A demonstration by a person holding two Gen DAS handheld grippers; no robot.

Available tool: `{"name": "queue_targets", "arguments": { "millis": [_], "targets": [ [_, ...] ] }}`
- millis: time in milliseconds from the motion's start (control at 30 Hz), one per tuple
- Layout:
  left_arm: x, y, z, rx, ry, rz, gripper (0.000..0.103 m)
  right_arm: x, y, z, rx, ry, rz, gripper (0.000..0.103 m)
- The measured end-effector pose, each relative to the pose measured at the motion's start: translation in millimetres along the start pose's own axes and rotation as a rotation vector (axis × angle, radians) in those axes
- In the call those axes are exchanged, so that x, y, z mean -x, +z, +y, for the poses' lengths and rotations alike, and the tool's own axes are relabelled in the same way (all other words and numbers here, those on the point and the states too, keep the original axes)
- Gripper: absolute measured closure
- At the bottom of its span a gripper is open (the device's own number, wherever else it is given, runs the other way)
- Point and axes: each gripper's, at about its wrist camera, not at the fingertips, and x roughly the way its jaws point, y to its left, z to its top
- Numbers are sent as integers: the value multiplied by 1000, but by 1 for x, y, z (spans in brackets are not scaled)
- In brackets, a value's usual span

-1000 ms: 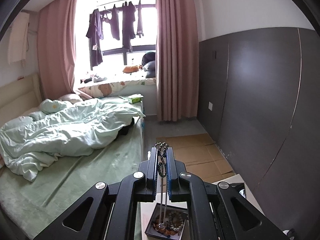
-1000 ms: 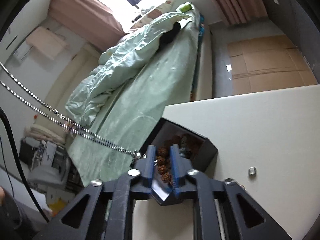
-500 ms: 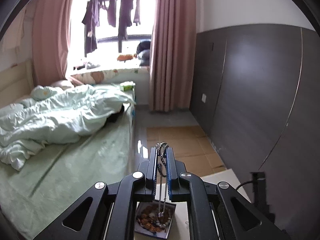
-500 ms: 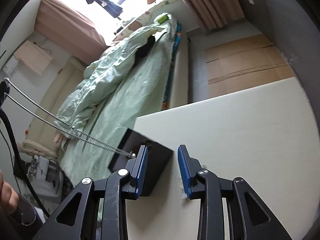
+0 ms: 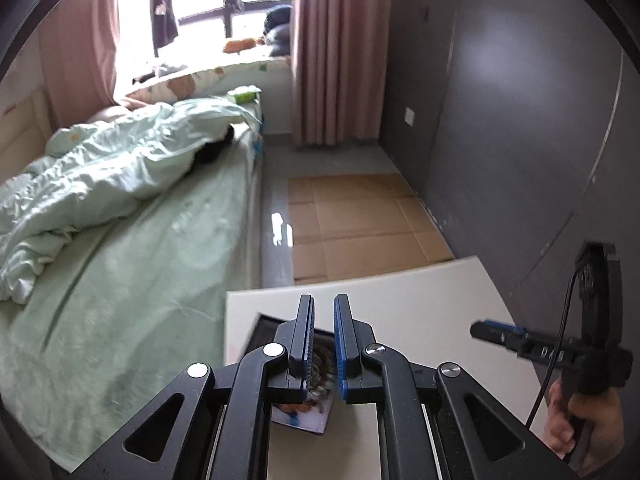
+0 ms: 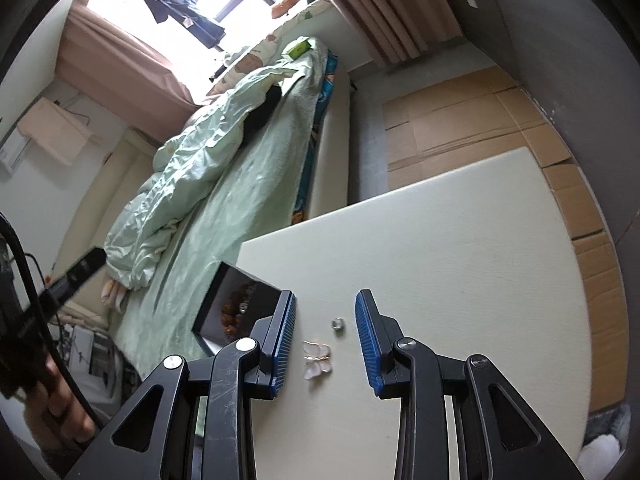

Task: Organize jewelry
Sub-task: 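Move the left tool toward the white butterfly brooch on the table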

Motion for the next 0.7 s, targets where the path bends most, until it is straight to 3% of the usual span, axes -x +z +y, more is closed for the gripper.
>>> {"name": "queue_targets", "arguments": {
  "millis": [400,433,467,500,567,700],
  "targets": [
    [-50,-56,-42,49,-69,140,91,4,-3,-19,-3,-25,21,71],
    [-53,-59,-44,57,-78,150,87,5,-3,-21,-3,-24,21,71],
    [-56,-62,-46,62,-82,157,74,7,-4,-23,-4,-25,20,71],
    [-58,-66,-49,65,-82,158,52,8,-4,-26,-8,-26,18,71],
    [-57,-73,-55,64,-84,138,33,12,-3,-32,-21,-26,12,71],
    [-63,-82,-63,70,-80,141,33,22,-3,-43,-46,-26,-7,71]
  ]
}}
